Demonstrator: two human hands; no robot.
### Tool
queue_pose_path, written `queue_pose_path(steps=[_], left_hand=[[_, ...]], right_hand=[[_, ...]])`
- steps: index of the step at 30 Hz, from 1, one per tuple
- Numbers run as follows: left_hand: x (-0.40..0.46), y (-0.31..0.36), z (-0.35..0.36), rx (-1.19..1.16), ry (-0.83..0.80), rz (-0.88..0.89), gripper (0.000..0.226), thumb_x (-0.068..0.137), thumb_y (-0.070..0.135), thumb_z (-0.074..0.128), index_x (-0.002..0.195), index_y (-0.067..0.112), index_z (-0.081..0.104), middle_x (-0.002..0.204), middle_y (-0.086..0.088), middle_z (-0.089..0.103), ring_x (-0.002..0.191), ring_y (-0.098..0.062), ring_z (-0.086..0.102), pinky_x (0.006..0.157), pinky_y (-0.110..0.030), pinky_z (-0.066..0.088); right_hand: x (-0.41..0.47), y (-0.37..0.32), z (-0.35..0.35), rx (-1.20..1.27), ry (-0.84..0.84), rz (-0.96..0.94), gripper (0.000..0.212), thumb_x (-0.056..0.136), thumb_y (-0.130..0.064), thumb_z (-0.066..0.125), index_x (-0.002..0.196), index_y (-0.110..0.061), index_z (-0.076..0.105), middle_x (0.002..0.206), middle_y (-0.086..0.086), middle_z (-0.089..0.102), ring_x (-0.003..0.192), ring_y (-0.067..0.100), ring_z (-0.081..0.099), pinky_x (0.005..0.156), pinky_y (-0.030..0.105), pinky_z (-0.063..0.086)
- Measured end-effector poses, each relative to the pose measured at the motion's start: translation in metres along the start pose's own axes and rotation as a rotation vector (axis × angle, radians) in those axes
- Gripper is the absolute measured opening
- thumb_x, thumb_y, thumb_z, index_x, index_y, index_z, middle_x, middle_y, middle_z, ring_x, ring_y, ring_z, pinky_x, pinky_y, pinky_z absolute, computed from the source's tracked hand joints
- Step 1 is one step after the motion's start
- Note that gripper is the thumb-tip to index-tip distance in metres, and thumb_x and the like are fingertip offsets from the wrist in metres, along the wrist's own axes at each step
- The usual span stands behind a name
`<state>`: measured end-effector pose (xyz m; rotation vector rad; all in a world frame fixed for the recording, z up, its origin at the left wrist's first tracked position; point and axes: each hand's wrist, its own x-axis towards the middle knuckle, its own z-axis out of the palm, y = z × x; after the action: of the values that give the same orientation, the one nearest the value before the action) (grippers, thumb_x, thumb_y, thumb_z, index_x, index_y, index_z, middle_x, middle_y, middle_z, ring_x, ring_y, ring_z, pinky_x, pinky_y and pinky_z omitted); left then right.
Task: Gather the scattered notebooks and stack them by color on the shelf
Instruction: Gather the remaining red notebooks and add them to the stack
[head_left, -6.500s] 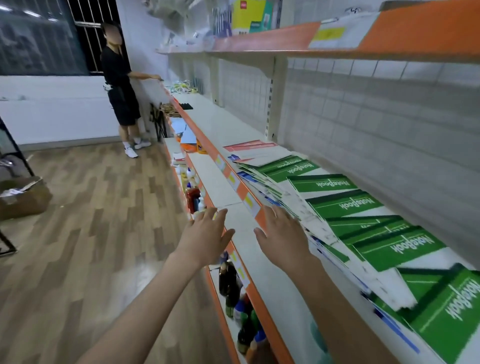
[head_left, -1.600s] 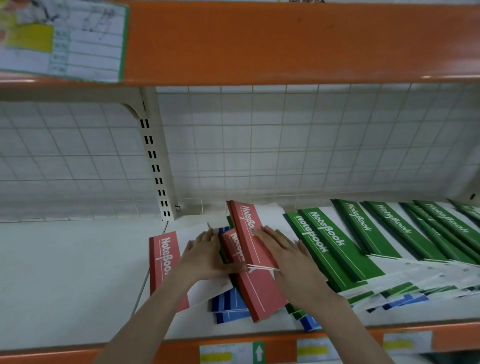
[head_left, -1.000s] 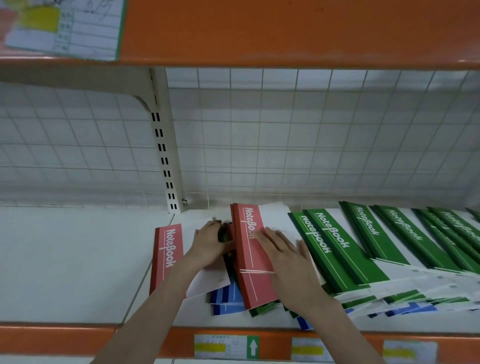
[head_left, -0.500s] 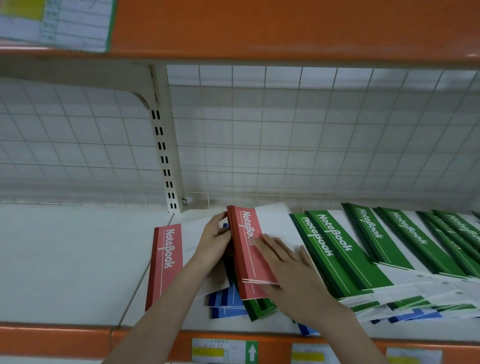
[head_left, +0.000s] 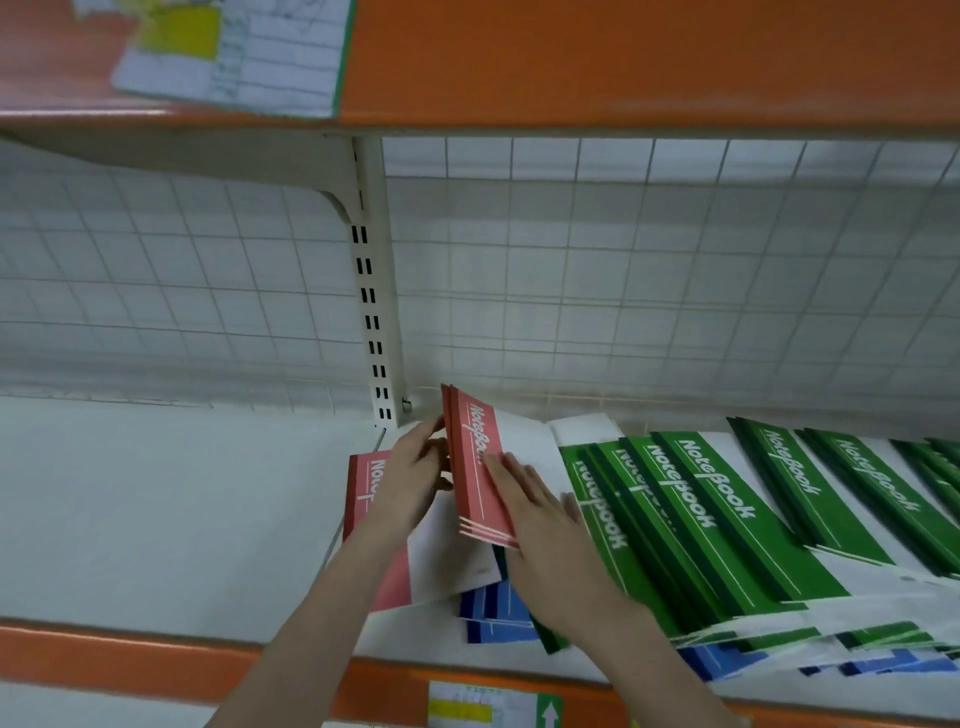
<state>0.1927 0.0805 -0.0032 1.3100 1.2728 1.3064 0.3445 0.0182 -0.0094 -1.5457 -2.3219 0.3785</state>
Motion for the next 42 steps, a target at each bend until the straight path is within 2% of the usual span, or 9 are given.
queue_pose_path(steps=[5,9,15,19,26,30,34,38,42], left_hand=[[0.002,-0.006,-0.05,1.227,0.088,-0.039,0.035,0.095,0.023,0.05,0.127,0.01,0.047,0.124,-0.011,0.057,0.116,-0.029,0.052,0.098,-0.036,0.043],[-0.004,-0.015,-0.069,1.349,0.003,-0.156,0.036,0.095,0.023,0.05,0.126,0.009,0.039,0.123,-0.01,0.052,0.119,-0.028,0.046,0.095,-0.036,0.042],[0.008,-0.026,-0.085,0.51,0.109,-0.147,0.036,0.088,-0.009,0.039,0.119,0.004,0.053,0.12,-0.016,0.06,0.103,-0.027,0.059,0.092,-0.035,0.048],[0.007,-0.024,-0.081,-0.065,0.097,-0.312,0.026,0.094,0.014,0.054,0.119,0.006,0.051,0.107,-0.011,0.066,0.09,-0.024,0.067,0.071,-0.029,0.051],[0.003,-0.031,-0.074,-0.119,0.013,-0.196,0.04,0.088,-0.004,0.054,0.123,0.015,0.049,0.107,-0.007,0.065,0.09,-0.019,0.067,0.067,-0.026,0.052],[-0.002,-0.028,-0.083,-0.244,0.023,-0.143,0.045,0.091,-0.002,0.053,0.127,0.023,0.047,0.109,-0.007,0.066,0.089,-0.023,0.069,0.063,-0.028,0.055],[-0.006,-0.022,-0.087,-0.366,-0.007,-0.076,0.05,0.091,-0.005,0.052,0.123,0.034,0.051,0.101,-0.004,0.071,0.08,-0.021,0.072,0.059,-0.03,0.056],[-0.008,-0.015,-0.088,-0.386,-0.073,0.03,0.044,0.096,0.004,0.049,0.129,0.033,0.049,0.107,-0.003,0.071,0.087,-0.022,0.071,0.063,-0.029,0.056],[-0.006,-0.006,-0.095,-0.32,-0.126,0.195,0.04,0.098,0.01,0.045,0.132,0.03,0.043,0.117,-0.005,0.065,0.097,-0.022,0.067,0.073,-0.029,0.056]], right_hand=[[0.019,-0.031,0.023,0.072,-0.059,-0.043,0.081,0.097,-0.013,0.042,0.148,-0.035,-0.016,0.16,-0.008,-0.007,0.147,0.016,-0.005,0.119,0.052,0.002],[0.028,-0.05,0.039,-0.019,-0.149,-0.042,0.081,0.096,-0.014,0.042,0.149,-0.033,-0.016,0.16,-0.005,-0.011,0.147,0.019,-0.008,0.117,0.055,-0.003],[0.026,-0.056,0.047,-0.115,-0.186,-0.015,0.081,0.096,-0.021,0.042,0.147,-0.035,-0.019,0.159,-0.003,-0.015,0.147,0.021,-0.012,0.114,0.056,-0.01],[0.026,-0.058,0.049,-0.117,-0.16,0.015,0.079,0.097,-0.026,0.042,0.147,-0.037,-0.019,0.159,-0.006,-0.015,0.147,0.02,-0.012,0.115,0.054,-0.011],[0.027,-0.06,0.049,-0.049,-0.202,0.014,0.111,0.064,-0.092,0.018,0.144,-0.03,-0.027,0.148,-0.011,-0.033,0.136,0.01,-0.031,0.113,0.048,-0.02],[0.036,-0.049,0.041,0.201,0.036,0.206,0.082,0.092,-0.064,0.027,0.152,-0.02,-0.008,0.16,-0.002,-0.007,0.147,0.016,0.003,0.12,0.035,0.012],[0.048,-0.041,0.03,0.436,0.297,0.361,0.055,0.095,-0.028,0.054,0.14,-0.01,0.031,0.127,0.005,0.058,0.099,0.012,0.063,0.078,0.016,0.05],[0.056,-0.047,0.022,1.026,0.327,0.412,0.032,0.088,-0.017,0.065,0.12,-0.017,0.056,0.109,0.003,0.069,0.093,0.011,0.067,0.076,0.022,0.055],[0.06,-0.057,0.019,1.271,0.27,0.436,0.071,0.083,-0.037,0.07,0.141,-0.009,0.041,0.138,0.008,0.053,0.128,0.026,0.048,0.109,0.05,0.036]])
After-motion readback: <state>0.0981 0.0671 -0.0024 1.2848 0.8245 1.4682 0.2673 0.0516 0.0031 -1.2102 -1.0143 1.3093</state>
